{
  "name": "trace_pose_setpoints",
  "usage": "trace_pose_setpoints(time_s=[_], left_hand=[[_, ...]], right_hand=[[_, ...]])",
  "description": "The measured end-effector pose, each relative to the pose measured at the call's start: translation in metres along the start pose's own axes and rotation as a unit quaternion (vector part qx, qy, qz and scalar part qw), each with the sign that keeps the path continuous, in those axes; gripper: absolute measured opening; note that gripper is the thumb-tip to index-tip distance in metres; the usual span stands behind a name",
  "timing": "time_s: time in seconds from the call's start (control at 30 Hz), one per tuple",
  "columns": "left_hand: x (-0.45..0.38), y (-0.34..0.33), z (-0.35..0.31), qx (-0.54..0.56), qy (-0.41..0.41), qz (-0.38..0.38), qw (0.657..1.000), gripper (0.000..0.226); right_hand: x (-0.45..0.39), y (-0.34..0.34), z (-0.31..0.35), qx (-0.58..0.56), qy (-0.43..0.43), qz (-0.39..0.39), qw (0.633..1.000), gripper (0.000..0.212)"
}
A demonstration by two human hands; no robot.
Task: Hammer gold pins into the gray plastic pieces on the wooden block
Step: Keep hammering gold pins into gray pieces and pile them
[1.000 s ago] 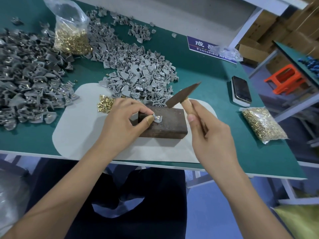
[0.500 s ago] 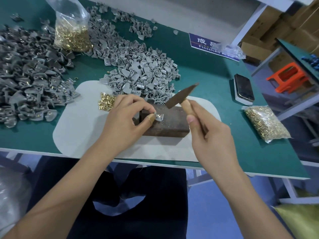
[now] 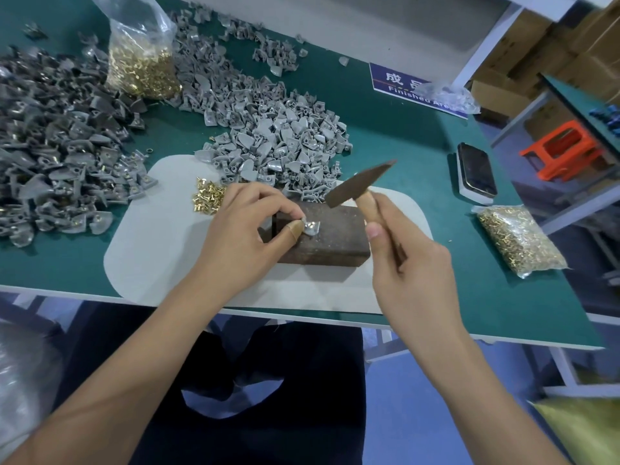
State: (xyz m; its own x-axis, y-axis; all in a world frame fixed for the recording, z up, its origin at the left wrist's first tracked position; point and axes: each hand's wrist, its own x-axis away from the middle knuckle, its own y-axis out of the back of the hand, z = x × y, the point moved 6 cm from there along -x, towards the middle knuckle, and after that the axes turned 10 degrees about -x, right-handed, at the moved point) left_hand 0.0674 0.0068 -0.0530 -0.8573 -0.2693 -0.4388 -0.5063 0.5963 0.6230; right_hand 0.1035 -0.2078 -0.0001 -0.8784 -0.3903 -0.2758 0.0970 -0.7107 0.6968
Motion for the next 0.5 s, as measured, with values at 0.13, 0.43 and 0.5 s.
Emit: trace_pose_setpoints(time_s=[0.13,0.43,0.5], left_hand=[[-0.001,-0.001,0.002,0.011,0.009,0.004,1.000,0.007],[-0.001,-0.003,0.003,-0.005,0.003,0.010,1.000,0.007],[-0.001,-0.003,0.003,-0.004,0.004,0.014,1.000,0.006]], right_hand=[[-0.004,-0.001,0.001,0.053,-0.010,0.039,0.998,0.036],[-0.004,-0.002,-0.002,0.049,-0.017,0.039,0.998,0.035],[-0.005,0.000,0.002,0.005,-0.004,0.010,1.000,0.036]])
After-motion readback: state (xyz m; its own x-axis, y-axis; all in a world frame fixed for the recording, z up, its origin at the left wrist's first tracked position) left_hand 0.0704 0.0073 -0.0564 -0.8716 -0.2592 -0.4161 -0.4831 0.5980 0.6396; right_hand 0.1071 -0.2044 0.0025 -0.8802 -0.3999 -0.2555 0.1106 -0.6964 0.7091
